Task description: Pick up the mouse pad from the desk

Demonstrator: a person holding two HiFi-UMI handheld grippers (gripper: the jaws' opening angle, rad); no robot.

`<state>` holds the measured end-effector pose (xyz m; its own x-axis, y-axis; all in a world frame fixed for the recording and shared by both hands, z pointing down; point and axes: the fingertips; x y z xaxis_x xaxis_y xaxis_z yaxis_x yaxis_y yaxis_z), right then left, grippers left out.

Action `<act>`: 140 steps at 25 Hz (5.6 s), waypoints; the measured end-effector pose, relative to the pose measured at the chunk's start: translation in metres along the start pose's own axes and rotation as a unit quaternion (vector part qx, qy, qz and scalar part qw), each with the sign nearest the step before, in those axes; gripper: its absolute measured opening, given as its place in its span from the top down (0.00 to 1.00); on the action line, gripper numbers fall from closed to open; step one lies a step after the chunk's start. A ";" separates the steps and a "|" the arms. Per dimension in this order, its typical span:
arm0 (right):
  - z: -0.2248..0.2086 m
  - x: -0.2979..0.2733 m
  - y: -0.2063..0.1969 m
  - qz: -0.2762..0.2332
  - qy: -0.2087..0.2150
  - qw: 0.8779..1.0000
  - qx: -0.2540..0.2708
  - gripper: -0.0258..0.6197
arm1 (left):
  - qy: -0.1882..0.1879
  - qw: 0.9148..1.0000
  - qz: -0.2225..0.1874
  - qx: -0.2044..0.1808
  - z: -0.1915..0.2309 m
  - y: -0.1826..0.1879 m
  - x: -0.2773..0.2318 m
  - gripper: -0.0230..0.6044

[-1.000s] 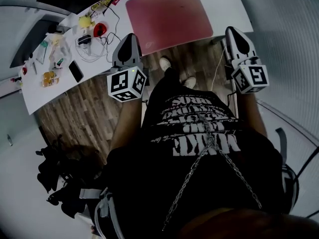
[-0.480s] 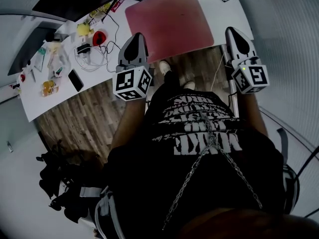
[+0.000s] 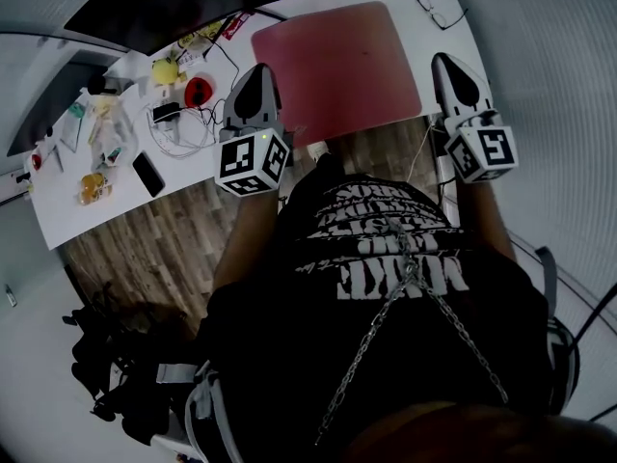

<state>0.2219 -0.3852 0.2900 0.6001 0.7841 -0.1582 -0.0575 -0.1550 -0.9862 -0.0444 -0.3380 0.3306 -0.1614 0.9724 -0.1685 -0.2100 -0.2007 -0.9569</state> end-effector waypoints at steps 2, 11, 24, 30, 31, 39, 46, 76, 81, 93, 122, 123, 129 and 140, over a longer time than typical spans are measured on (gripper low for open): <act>0.005 -0.015 0.002 0.005 0.001 1.000 0.006 0.96 | -0.002 1.000 -0.004 0.003 0.013 0.004 -0.009 0.95; 0.025 -0.074 0.004 0.033 -0.004 0.999 0.018 0.96 | -0.016 0.999 0.013 0.031 0.072 -0.006 -0.047 0.95; -0.005 -0.140 -0.080 0.124 0.010 0.992 0.003 0.96 | 0.043 0.991 0.118 0.045 0.121 -0.095 -0.079 0.95; -0.036 -0.165 -0.144 0.190 0.032 0.981 0.007 0.96 | 0.087 0.977 0.189 0.047 0.135 -0.156 -0.091 0.95; -0.042 -0.168 -0.154 0.198 0.032 0.980 0.005 0.96 | 0.095 0.974 0.202 0.044 0.138 -0.167 -0.092 0.95; -0.079 -0.175 -0.222 0.250 0.027 0.968 0.004 0.95 | 0.104 0.947 0.294 0.074 0.149 -0.242 -0.103 0.95; -0.104 -0.174 -0.290 0.331 0.038 0.943 -0.007 0.66 | 0.117 0.925 0.353 0.082 0.151 -0.297 -0.106 0.70; -0.087 -0.175 -0.399 0.468 0.046 0.881 -0.049 0.86 | 0.094 0.881 0.463 0.038 0.147 -0.357 -0.122 0.73; -0.078 -0.167 -0.371 0.456 0.070 0.885 -0.065 0.86 | 0.080 0.880 0.466 0.046 0.130 -0.348 -0.121 0.89; -0.079 -0.160 -0.233 0.403 0.083 0.910 -0.042 0.88 | 0.009 0.913 0.406 0.031 0.062 -0.212 -0.150 0.89; -0.040 -0.122 0.027 0.223 0.107 0.969 0.020 0.87 | -0.088 0.965 0.244 -0.045 0.011 0.038 -0.092 0.89; -0.040 -0.120 0.032 0.220 0.108 0.969 0.020 0.87 | -0.089 0.965 0.241 -0.048 0.010 0.044 -0.089 0.89; -0.039 -0.123 0.046 0.205 0.118 0.971 0.021 0.87 | -0.089 0.967 0.231 -0.056 0.009 0.056 -0.088 0.89; -0.042 -0.147 -0.020 0.250 0.130 0.959 -0.007 0.87 | -0.070 0.958 0.276 -0.028 0.034 -0.007 -0.103 0.89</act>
<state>0.1680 -0.5227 0.3349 0.6787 0.4333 -0.5930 -0.3804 -0.4832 -0.7885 -0.0588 -0.4411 0.3626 -0.3626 0.6935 -0.6226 -0.0044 -0.6693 -0.7430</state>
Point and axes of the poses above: the fingertips, and each gripper's own axes: x backward along the fingers, z to its left, y out of its top, and after that the axes turned 1 degree about z, right-handed
